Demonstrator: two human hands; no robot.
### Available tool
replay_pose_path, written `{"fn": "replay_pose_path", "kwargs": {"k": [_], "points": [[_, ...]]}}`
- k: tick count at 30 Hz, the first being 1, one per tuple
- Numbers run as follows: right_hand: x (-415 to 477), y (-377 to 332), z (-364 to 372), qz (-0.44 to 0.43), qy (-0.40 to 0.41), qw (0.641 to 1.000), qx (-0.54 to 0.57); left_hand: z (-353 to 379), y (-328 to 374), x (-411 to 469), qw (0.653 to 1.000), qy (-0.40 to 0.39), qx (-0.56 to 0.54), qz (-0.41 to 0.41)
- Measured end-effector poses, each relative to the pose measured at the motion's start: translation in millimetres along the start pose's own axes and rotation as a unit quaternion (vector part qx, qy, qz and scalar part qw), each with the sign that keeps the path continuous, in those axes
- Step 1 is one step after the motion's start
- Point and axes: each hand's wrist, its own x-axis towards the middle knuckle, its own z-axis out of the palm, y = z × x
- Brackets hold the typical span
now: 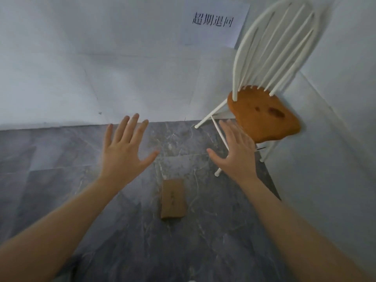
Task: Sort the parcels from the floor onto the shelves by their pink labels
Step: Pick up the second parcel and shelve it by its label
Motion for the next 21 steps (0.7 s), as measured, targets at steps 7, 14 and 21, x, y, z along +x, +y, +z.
{"fn": "replay_pose_path", "kwargs": {"k": [7,14,21], "points": [[-65.4,60.0,172.3,0.054,-0.104,0.992,0.045,181.0,-15.7,-65.7,0.994,-0.085,-0.040,-0.058],[-134.7,123.8,340.4,0.117,-0.193,0.972,0.066,362.9,-22.8,-113.3,0.980,-0.156,-0.103,-0.068],[-174.5,164.3,499.0,0.218,-0.271,0.926,0.149,528.3,-15.2,-123.9,0.841,-0.213,-0.382,-0.319]]}}
